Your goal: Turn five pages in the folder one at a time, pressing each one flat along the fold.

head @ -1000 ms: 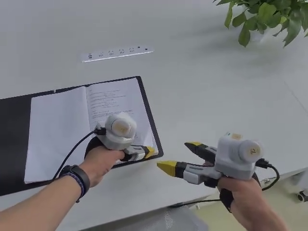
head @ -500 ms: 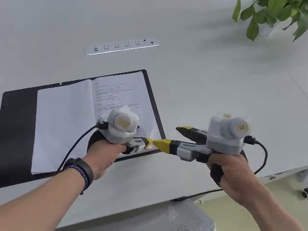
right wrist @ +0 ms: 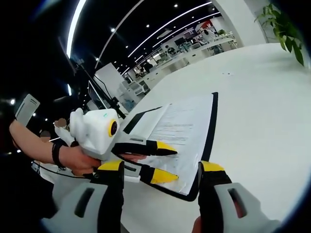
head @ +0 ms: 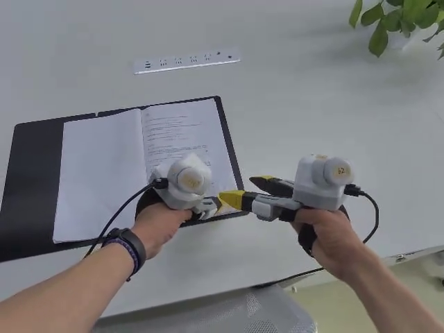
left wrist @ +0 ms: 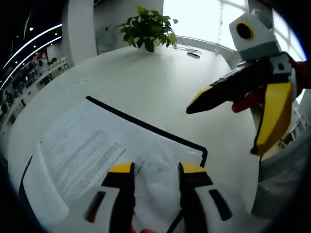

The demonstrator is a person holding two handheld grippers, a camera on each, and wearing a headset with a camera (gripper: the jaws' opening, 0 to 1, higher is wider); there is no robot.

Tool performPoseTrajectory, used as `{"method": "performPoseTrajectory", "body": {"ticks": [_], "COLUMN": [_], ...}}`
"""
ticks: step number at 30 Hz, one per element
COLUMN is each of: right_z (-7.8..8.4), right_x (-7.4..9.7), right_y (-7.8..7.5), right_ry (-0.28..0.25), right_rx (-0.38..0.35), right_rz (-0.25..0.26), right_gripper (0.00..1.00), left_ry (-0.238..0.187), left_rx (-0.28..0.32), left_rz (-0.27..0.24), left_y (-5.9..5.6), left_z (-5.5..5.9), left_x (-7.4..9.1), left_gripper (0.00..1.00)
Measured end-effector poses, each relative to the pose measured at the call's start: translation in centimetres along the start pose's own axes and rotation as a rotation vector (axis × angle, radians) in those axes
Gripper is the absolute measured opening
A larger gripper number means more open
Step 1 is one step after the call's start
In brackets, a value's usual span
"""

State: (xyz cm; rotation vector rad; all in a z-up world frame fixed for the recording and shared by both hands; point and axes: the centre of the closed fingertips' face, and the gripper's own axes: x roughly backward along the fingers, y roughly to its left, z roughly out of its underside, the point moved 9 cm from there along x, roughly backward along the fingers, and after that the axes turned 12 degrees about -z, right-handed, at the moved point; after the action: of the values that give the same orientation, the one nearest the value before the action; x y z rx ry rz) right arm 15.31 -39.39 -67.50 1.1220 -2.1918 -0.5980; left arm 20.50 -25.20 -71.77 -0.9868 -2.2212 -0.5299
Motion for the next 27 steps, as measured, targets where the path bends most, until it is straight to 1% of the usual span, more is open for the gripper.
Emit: {"method": "performPoseTrajectory", "body": {"ticks": [2, 6, 9, 14, 18, 19, 21, 24, 27], "right_z": [0.0, -0.3, -0.2, -0.1, -0.1, 0.0, 0.0, 0.1, 0.1], "right_x": [-0.1, -0.5, -1.1, -2.6, -3.4, -3.6, -3.8, -3.9, -3.9], "right_y": [-0.3, -0.7, -1.2, -2.2, -2.6, -2.9, -3.0, -3.3, -3.3], "right_ry": [0.003, 0.005, 0.014, 0.048, 0.065, 0.069, 0.072, 0.077, 0.069], "right_rx": [0.001, -0.004, -0.013, -0.027, -0.037, -0.04, -0.048, -0.052, -0.068], "right_rz": [-0.001, -0.018, -0.028, -0.054, -0.064, -0.064, -0.067, -0.059, -0.066], "right_gripper": [0.6, 0.58, 0.57, 0.56, 0.55, 0.55, 0.55, 0.55, 0.55], "left_ry": [-0.002, -0.004, -0.008, -0.014, -0.016, -0.017, -0.018, -0.02, -0.02], "left_rx": [0.002, -0.008, -0.004, 0.007, 0.007, 0.009, 0.01, 0.012, 0.013], "left_rz": [0.001, -0.001, -0.006, -0.022, -0.018, -0.017, -0.016, -0.015, -0.013], "left_y": [0.2, 0.1, 0.1, 0.5, 0.5, 0.5, 0.5, 0.5, 0.5], "left_z": [0.0, -0.1, 0.0, 0.0, 0.0, 0.0, 0.0, 0.0, 0.0], "left_x": [0.0, 0.0, 0.0, 0.0, 0.0, 0.0, 0.0, 0.0, 0.0], "left_gripper": [0.3, 0.3, 0.3, 0.23, 0.23, 0.23, 0.23, 0.23, 0.23]}}
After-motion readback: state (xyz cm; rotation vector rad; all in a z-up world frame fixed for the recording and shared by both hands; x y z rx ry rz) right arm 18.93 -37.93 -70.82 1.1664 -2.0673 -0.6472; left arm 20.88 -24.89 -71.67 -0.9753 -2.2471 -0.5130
